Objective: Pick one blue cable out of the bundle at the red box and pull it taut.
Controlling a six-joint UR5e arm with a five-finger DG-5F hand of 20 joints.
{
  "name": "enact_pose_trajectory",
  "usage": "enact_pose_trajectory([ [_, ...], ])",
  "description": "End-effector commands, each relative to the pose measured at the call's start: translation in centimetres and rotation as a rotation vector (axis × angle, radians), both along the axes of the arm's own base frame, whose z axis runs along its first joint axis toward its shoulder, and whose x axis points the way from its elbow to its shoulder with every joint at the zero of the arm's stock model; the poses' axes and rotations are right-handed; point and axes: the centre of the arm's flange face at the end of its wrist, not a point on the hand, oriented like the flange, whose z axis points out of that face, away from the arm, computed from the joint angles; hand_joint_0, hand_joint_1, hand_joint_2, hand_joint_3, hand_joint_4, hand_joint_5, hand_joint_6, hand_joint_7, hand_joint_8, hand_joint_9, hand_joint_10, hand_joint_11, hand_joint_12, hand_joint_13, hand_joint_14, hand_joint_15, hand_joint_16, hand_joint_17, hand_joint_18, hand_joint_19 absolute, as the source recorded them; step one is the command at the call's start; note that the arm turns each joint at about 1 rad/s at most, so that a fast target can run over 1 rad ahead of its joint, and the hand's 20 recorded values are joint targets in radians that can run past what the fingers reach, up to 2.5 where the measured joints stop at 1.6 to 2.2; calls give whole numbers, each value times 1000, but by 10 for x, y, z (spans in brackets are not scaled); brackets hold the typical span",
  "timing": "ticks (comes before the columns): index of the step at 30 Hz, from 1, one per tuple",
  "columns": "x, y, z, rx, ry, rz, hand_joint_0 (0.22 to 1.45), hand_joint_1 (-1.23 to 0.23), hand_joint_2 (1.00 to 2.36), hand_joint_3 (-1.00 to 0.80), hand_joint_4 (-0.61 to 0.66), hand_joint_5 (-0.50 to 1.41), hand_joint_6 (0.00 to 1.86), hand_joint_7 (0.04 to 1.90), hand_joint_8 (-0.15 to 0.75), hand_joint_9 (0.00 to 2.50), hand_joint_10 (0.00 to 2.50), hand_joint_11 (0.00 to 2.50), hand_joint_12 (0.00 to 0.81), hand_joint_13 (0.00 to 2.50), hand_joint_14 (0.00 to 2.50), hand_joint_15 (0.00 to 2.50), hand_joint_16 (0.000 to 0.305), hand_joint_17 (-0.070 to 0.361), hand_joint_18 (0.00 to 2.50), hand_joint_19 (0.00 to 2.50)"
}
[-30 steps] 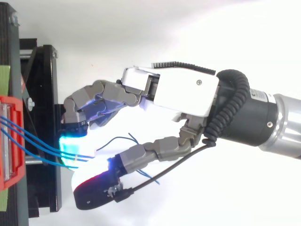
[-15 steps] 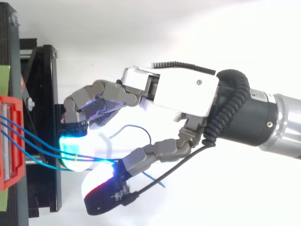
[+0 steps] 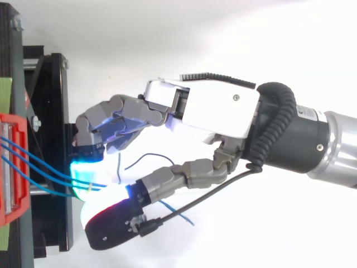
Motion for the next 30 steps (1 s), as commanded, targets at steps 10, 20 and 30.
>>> enact_pose_trajectory([
  [10,0,0,0,0,0,0,615,-646,1014,-300,274,-212,800,1163,384,616,13,867,445,539,6,220,60,136,720,430],
  [20,0,-1,0,2,0,-1,662,-747,1015,-306,296,-228,828,1186,381,645,16,897,447,559,6,210,60,135,750,409],
  [30,0,-1,0,16,-4,-1,682,-797,1008,-399,319,-235,843,1172,379,636,16,892,443,559,6,211,59,134,754,397],
])
